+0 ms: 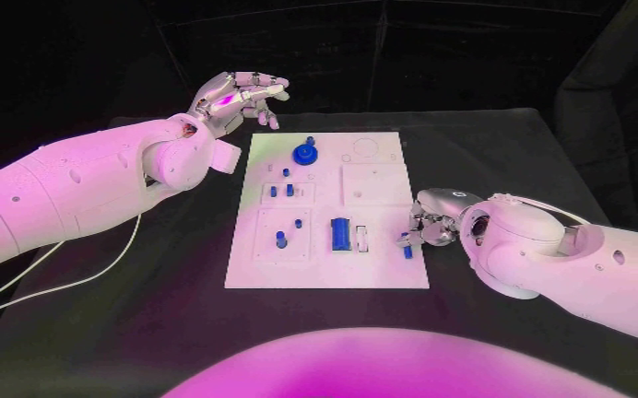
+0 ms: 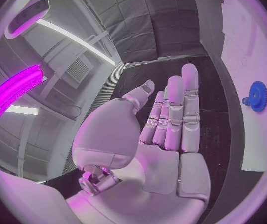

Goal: Assemble the parts on the task board

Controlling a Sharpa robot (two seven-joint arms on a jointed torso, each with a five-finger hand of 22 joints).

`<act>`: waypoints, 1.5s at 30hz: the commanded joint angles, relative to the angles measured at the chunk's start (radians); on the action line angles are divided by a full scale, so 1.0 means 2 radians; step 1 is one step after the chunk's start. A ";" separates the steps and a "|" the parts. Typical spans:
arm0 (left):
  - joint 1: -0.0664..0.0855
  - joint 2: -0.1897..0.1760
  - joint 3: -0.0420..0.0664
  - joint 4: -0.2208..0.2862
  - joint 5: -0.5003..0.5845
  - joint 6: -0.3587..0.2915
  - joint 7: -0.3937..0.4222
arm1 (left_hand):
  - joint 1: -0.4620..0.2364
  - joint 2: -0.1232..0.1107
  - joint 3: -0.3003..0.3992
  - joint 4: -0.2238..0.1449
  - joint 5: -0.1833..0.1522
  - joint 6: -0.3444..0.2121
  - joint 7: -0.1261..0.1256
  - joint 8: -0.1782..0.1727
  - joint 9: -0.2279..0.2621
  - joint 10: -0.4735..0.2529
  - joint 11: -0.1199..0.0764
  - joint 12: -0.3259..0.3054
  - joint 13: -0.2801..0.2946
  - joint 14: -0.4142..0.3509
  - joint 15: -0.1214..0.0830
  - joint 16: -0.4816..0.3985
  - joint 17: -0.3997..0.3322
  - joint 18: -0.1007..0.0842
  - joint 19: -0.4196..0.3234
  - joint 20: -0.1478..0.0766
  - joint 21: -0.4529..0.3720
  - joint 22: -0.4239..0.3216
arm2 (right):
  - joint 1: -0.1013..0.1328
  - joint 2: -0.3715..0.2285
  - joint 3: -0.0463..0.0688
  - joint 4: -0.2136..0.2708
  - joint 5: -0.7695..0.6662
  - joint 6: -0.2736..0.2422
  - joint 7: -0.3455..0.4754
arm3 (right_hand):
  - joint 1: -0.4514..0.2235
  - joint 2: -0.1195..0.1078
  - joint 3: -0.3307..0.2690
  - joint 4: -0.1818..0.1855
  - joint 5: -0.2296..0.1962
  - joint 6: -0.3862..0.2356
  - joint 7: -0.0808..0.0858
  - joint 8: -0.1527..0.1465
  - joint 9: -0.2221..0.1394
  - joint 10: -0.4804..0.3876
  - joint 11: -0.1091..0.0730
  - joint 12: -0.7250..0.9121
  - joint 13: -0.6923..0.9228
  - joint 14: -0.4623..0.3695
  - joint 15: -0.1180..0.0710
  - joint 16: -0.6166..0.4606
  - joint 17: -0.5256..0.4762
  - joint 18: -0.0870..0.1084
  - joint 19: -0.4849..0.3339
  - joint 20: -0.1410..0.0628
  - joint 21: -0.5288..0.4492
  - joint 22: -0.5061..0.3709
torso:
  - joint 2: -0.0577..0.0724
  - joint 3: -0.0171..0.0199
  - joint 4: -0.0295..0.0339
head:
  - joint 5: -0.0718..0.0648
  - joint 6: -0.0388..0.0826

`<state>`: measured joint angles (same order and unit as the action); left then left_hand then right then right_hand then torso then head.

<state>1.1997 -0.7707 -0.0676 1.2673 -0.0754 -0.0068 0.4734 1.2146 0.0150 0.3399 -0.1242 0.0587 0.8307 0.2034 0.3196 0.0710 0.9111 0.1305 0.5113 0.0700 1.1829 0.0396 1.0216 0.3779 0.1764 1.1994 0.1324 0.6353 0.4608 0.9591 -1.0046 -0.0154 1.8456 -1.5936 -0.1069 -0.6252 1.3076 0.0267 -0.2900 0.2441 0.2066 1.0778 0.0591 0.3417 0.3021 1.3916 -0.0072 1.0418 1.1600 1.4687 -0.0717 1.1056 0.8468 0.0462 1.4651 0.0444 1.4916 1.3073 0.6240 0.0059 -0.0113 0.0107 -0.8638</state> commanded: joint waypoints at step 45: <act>0.000 0.001 0.000 0.000 0.002 0.009 -0.001 | 0.006 -0.001 0.000 -0.002 0.000 -0.004 0.002 0.003 -0.001 -0.004 -0.001 0.003 -0.001 -0.004 -0.001 0.003 -0.001 0.003 0.004 0.001 -0.002 -0.001 | -0.003 0.005 -0.003 0.022 0.036 -0.110 0.014 | 0.061 -0.011 0.134 -0.037 0.123 0.022 0.004 -0.080 -0.025 0.006 -0.003 -0.006 0.009 0.001 -0.003 -0.002 0.004 -0.009 0.014 -0.003 0.005 0.082 | 0.000 -0.0002 -0.0001 | 0.005 -0.004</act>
<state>1.1987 -0.7694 -0.0680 1.2662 -0.0754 -0.0006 0.4689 1.2146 0.0150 0.3399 -0.1241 0.0587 0.8271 0.2070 0.3194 0.0710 0.9111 0.1304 0.5113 0.0693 1.1829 0.0396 1.0216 0.3773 0.1763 1.1994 0.1324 0.6354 0.4603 0.9526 -0.9964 -0.0209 1.8854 -1.5516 -0.2658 -0.6033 1.4402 0.0013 -0.0256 0.1701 0.4477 1.1129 0.0692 0.1851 0.2489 1.3971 -0.0160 1.0267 1.1790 1.4650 -0.0724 1.1055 0.8528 0.0462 1.4651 0.0444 1.4982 1.3073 0.6249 0.0058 -0.0117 0.0195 -0.8713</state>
